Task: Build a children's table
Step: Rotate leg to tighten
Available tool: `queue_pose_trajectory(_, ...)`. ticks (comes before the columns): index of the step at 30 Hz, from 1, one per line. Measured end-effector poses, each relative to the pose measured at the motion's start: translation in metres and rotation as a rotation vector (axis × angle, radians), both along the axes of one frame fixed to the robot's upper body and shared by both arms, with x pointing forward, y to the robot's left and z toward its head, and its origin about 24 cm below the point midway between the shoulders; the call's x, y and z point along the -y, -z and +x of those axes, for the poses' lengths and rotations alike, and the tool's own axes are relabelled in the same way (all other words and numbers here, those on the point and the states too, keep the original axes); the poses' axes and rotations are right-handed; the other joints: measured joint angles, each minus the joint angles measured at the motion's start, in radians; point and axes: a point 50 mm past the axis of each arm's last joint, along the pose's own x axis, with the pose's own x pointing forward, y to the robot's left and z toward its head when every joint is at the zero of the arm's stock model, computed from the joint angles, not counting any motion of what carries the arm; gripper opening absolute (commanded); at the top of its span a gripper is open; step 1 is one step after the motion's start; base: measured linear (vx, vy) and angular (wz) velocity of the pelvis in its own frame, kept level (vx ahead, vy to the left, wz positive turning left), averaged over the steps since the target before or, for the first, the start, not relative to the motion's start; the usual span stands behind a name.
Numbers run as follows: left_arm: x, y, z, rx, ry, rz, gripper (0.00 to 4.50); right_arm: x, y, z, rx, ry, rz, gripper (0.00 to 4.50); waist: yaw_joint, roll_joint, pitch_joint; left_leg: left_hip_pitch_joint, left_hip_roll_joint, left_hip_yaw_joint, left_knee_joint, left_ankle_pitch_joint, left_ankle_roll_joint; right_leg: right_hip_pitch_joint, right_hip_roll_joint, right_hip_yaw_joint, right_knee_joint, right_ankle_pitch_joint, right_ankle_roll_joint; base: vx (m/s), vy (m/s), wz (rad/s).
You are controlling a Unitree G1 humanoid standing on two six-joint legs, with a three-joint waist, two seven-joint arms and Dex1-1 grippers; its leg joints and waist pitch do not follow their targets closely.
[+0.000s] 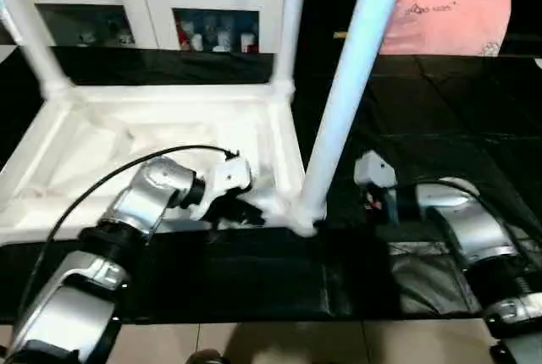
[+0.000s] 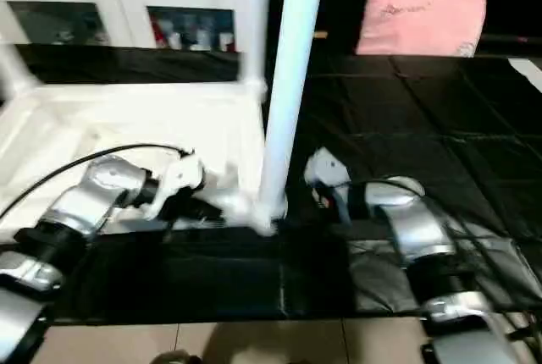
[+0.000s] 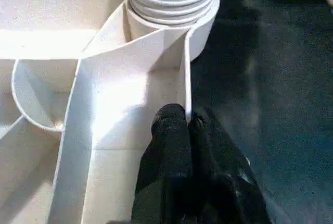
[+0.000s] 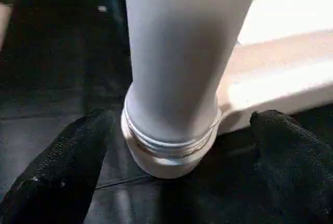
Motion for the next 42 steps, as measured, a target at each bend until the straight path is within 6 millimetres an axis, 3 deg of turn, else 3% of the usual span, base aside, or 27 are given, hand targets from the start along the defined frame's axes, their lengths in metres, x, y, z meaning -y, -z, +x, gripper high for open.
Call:
queue_pose_trajectory(7, -0.001, -0.001, -0.006, -0.029, 0.094, 0.007, 0.00, -0.004, 0.001, -0.004, -0.014, -0.108, 0.006, 4.48, 0.009, -0.001, 0.001, 0.000, 0.000, 0.000, 0.001, 0.000, 0.000, 0.000, 0.000, 0.000, 0.002, 0.000, 0.000, 0.000, 0.000, 0.00)
queue_pose_trajectory(8, -0.001, -0.001, -0.007, -0.028, 0.102, 0.008, 0.00, -0.004, 0.001, -0.004, -0.018, -0.110, 0.010, 4.21, 0.011, -0.001, 0.001, 0.000, 0.000, 0.000, 0.001, 0.000, 0.000, 0.000, 0.000, 0.000, 0.002, 0.000, 0.000, 0.000, 0.000, 0.00)
queue_pose_trajectory(12, 0.003, -0.002, -0.009, -0.023, 0.132, 0.006, 0.00, -0.012, 0.004, -0.007, -0.030, -0.152, 0.025, 4.08, 0.023, -0.002, 0.001, 0.000, 0.000, 0.000, 0.001, 0.000, 0.000, 0.000, 0.000, 0.000, 0.002, 0.000, 0.000, 0.000, 0.000, 0.00)
queue_pose_trajectory(15, 0.005, -0.001, -0.010, -0.026, 0.147, 0.006, 0.00, -0.017, 0.005, -0.008, -0.030, -0.178, 0.032, 3.70, 0.029, -0.003, 0.002, 0.000, 0.000, 0.000, 0.002, 0.000, 0.000, 0.000, 0.000, 0.000, 0.003, 0.000, 0.000, 0.000, 0.000, 0.00)
queue_pose_trajectory(27, 0.007, -0.001, -0.011, -0.024, 0.160, 0.009, 0.00, -0.019, 0.007, -0.010, -0.035, -0.215, 0.036, 2.77, 0.028, -0.003, 0.002, 0.000, 0.000, 0.000, 0.005, 0.000, 0.000, -0.001, -0.001, 0.000, 0.007, 0.000, 0.001, 0.000, 0.000, 0.00)
queue_pose_trajectory(38, 0.007, 0.001, -0.011, -0.027, 0.149, 0.006, 0.00, -0.020, 0.014, -0.016, -0.054, -0.171, 0.089, 2.61, 0.028, -0.004, 0.002, 0.001, 0.000, 0.000, 0.006, 0.000, 0.000, 0.000, -0.001, 0.000, 0.008, -0.001, 0.001, 0.000, 0.000, 0.00)
queue_pose_trajectory(42, 0.007, 0.005, -0.003, -0.030, 0.001, -0.024, 0.00, -0.024, 0.019, -0.009, -0.055, 0.003, 0.118, 2.61, 0.020, -0.004, 0.001, 0.004, 0.001, 0.000, 0.007, 0.002, -0.003, 0.001, -0.001, 0.000, 0.009, -0.001, 0.003, 0.000, 0.000, 0.00)
